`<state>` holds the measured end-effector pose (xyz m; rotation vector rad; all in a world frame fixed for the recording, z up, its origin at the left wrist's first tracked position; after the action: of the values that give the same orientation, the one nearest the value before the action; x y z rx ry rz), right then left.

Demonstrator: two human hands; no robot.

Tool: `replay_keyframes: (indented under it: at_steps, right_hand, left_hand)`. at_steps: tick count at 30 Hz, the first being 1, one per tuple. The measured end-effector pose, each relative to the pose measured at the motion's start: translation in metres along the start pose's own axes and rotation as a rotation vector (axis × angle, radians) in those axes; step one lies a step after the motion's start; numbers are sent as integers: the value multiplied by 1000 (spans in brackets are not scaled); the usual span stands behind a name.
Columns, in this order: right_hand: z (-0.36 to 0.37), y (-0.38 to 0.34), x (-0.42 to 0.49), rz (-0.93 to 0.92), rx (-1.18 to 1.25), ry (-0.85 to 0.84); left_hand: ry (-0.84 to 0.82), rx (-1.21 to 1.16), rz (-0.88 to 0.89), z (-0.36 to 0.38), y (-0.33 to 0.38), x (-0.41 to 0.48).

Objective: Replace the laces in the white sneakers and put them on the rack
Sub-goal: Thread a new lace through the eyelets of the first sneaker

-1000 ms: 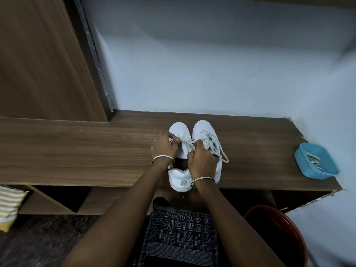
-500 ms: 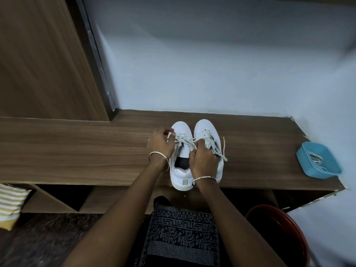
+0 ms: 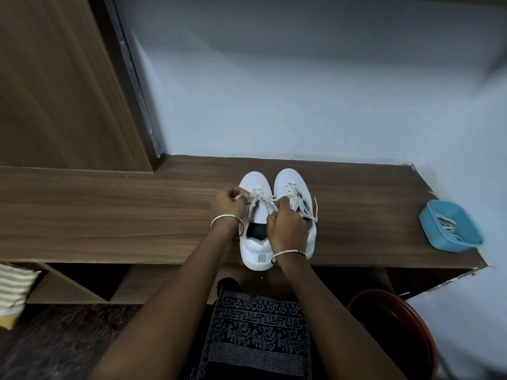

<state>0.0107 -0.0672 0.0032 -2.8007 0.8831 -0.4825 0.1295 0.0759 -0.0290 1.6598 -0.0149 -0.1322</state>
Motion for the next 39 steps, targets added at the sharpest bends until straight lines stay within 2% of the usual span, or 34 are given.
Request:
replay_keyframes:
  at_steps: [1, 3, 8, 10, 13, 15, 17, 20, 22, 24, 26, 27, 29, 30, 32, 34, 36, 39]
  right_hand:
    - [0, 0, 0, -4, 2, 2]
    - [1, 0, 0, -8, 15, 0]
    - [2, 0, 0, -5, 6, 1]
    - [2, 0, 0, 2, -2, 0]
    - [2, -1, 0, 0, 5, 1]
    - [2, -1, 0, 1, 14, 2]
    - [1, -1, 0, 5, 12, 1]
    - [1, 0, 0, 7, 24, 5]
    - [1, 0, 0, 10, 33, 4]
    - [2, 0, 0, 6, 41, -3]
    - [3, 0, 0, 3, 38, -5]
    - [3, 0, 0, 4, 38, -4]
    - [4, 1, 0, 5, 31, -3]
    - [4, 1, 0, 3, 26, -2]
    - [4, 0, -1, -9, 34, 8]
    - [4, 0, -1, -12, 42, 20]
    - [5, 1, -1, -5, 43, 23]
    - [5, 0, 0, -3, 63, 35]
  left_hand:
    - [90, -186, -91, -12, -12, 1]
    - [217, -370, -228, -33, -37, 0]
    - [209, -284, -373, -57, -83, -5]
    - [197, -150, -274, -58, -68, -5]
    - [144, 216, 63, -49, -17, -7]
    - [53, 381, 299, -28, 15, -12]
    - [-83, 495, 447, 1, 35, -18]
    - [-203, 798, 515, 36, 39, -24]
    - [-183, 956, 501, 41, 38, -24]
    - [-126, 981, 490, 38, 43, -23]
    - [-92, 885, 450, 32, 43, -21]
    - [-99, 759, 379, 28, 38, -17]
    - [-151, 347, 114, 18, 16, -8]
    - [-126, 96, -41, 10, 3, -4]
    - [-1, -340, -376, -6, -30, -2]
    - [112, -587, -593, -18, -55, -7]
    - [173, -598, -656, -35, -75, -8]
    - [200, -422, -679, -53, -93, -10]
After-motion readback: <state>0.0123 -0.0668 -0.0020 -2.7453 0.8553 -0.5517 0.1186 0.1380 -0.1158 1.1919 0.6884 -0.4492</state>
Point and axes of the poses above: each hand's wrist, its own x-axis towards the middle knuckle, its own z-axis out of the palm, y = z × x, the point moved 10 cm from there along x, towards the middle knuckle, and after that the axes turned 7 degrees about -x, right-handed, at the moved point
